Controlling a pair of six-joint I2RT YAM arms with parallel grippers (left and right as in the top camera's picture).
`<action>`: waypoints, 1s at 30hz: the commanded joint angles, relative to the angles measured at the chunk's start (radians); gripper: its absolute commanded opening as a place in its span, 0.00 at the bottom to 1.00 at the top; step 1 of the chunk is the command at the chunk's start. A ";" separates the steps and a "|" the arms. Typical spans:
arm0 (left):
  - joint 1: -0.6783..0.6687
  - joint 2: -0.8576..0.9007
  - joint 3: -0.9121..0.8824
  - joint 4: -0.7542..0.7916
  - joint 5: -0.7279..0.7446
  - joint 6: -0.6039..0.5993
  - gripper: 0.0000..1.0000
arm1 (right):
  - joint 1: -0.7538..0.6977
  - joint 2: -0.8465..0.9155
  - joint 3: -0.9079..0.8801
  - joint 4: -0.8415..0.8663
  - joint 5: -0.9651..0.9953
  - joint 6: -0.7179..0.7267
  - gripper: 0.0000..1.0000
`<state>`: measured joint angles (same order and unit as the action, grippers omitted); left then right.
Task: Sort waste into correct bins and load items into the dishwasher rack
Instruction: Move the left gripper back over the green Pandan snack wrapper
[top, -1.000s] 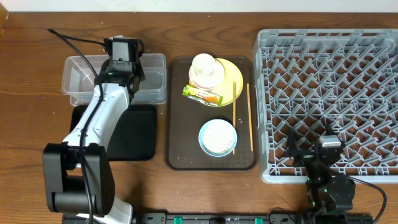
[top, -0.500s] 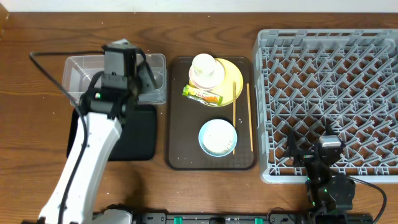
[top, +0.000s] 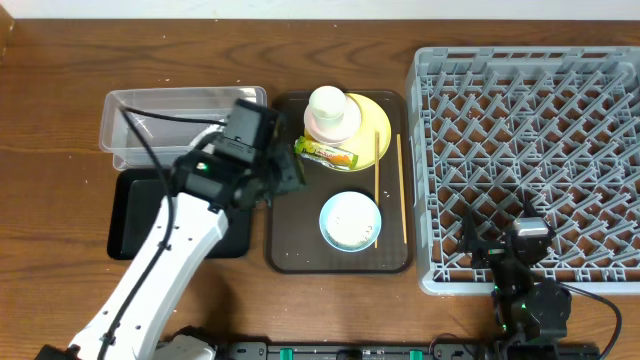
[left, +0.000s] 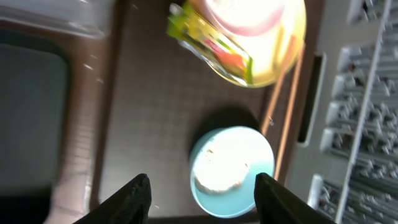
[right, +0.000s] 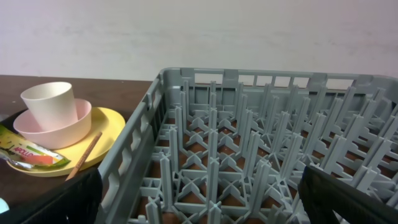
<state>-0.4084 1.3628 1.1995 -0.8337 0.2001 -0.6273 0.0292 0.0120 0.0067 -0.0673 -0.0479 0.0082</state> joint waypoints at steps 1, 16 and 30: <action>-0.034 0.016 -0.004 0.002 -0.008 -0.070 0.55 | 0.000 -0.005 -0.001 -0.004 0.006 0.013 0.99; -0.108 0.113 -0.004 0.113 -0.036 -0.157 0.51 | 0.000 -0.005 -0.001 -0.004 0.006 0.013 0.99; -0.117 0.132 -0.004 0.121 -0.145 -0.195 0.22 | 0.000 -0.005 -0.001 -0.004 0.006 0.014 0.99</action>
<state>-0.5201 1.4837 1.1995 -0.7097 0.1070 -0.8173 0.0292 0.0120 0.0067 -0.0673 -0.0479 0.0082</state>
